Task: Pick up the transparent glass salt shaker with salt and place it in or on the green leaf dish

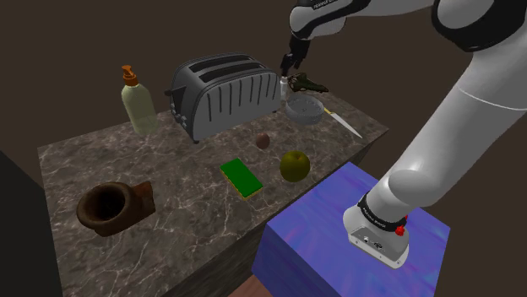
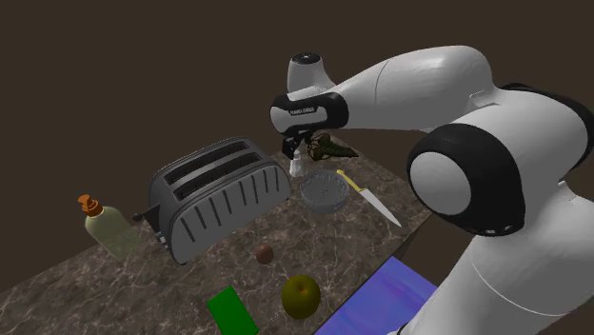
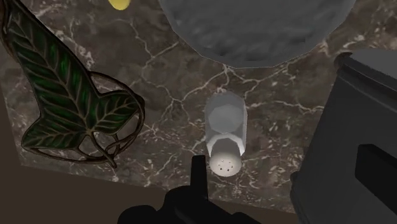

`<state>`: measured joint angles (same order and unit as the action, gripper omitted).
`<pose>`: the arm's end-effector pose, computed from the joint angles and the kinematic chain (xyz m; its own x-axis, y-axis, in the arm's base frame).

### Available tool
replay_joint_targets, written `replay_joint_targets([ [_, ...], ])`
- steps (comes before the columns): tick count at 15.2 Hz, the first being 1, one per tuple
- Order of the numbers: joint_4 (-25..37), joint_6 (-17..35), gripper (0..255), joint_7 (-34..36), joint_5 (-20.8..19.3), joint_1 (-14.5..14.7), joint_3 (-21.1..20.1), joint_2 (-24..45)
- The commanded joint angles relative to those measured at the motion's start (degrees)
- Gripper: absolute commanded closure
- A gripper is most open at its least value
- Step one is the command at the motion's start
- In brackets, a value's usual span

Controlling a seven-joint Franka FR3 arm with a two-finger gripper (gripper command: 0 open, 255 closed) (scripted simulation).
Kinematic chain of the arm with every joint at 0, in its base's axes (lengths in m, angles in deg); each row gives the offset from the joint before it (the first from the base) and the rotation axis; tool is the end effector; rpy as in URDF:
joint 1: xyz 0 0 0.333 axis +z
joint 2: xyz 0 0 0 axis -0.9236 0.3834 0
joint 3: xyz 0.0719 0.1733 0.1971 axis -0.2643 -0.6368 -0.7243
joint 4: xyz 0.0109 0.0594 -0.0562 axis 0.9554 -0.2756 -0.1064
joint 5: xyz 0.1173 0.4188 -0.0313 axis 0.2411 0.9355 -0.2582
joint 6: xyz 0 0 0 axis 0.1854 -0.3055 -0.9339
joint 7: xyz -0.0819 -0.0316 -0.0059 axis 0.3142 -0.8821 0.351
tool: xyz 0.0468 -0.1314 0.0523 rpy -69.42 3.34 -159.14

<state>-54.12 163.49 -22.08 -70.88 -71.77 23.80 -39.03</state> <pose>0.5920 -0.2083 0.3222 0.9853 0.0902 0.1448 0.0737 -0.9906 0.1156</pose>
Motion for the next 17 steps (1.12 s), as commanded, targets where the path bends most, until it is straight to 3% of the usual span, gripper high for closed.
replay_joint_targets([
  [1, 4.0, 0.9, 0, -1.8, 2.0, -0.7, 0.2, 4.8],
  [3, 7.4, 1.5, 0, -3.4, 3.8, -1.6, 0.2, 8.8],
  [11, 6.7, 6.0, 0, -4.3, 5.1, -2.2, -0.3, 12.6],
  [17, 6.7, 6.0, 0, -4.3, 5.1, -2.2, -0.3, 12.6],
])
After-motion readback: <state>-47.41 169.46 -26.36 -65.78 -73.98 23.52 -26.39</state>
